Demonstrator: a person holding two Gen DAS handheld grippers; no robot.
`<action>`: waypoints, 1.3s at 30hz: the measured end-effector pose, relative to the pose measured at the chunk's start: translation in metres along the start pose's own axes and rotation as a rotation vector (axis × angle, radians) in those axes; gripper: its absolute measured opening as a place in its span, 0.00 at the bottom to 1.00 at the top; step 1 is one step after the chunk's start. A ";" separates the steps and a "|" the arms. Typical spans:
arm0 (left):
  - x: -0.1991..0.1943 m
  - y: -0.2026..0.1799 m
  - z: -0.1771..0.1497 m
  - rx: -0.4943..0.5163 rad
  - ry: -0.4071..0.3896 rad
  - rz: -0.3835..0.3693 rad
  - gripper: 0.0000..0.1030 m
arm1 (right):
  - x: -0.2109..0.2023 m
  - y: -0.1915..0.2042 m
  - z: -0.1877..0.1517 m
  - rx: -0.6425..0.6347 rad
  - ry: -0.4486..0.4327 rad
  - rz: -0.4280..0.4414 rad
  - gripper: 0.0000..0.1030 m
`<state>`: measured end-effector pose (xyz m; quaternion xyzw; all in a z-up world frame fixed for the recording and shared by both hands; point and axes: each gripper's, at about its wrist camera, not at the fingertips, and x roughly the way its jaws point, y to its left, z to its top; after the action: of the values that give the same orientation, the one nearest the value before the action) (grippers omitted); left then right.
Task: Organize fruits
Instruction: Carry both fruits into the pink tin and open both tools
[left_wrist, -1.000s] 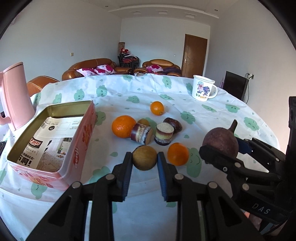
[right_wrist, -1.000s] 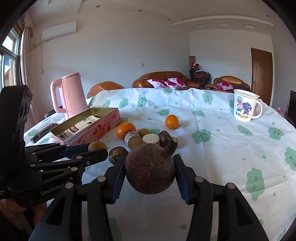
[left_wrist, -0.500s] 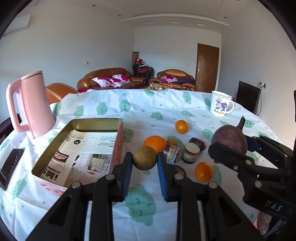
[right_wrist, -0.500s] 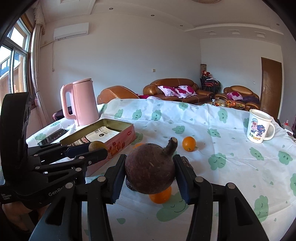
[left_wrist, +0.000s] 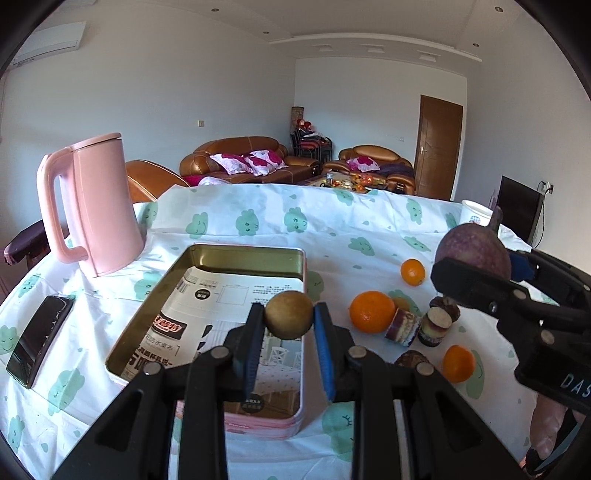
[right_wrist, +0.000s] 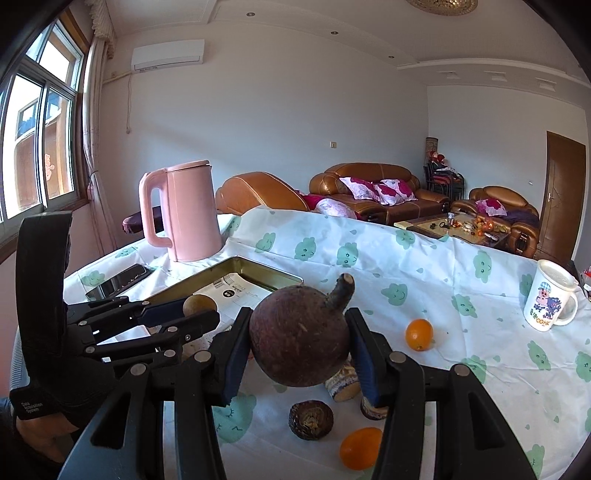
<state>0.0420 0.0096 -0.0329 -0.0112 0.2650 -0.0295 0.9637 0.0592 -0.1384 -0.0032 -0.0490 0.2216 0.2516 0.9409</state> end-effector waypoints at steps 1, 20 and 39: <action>0.000 0.002 0.001 -0.002 -0.001 0.003 0.27 | 0.003 0.001 0.003 0.000 0.001 0.006 0.50; 0.034 0.043 0.010 -0.005 0.042 0.076 0.27 | 0.075 0.028 0.018 -0.006 0.069 0.074 0.51; 0.059 0.084 0.011 -0.034 0.099 0.113 0.27 | 0.127 0.054 0.005 -0.039 0.176 0.096 0.51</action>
<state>0.1026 0.0893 -0.0565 -0.0112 0.3129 0.0291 0.9493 0.1330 -0.0328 -0.0543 -0.0786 0.3006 0.2955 0.9034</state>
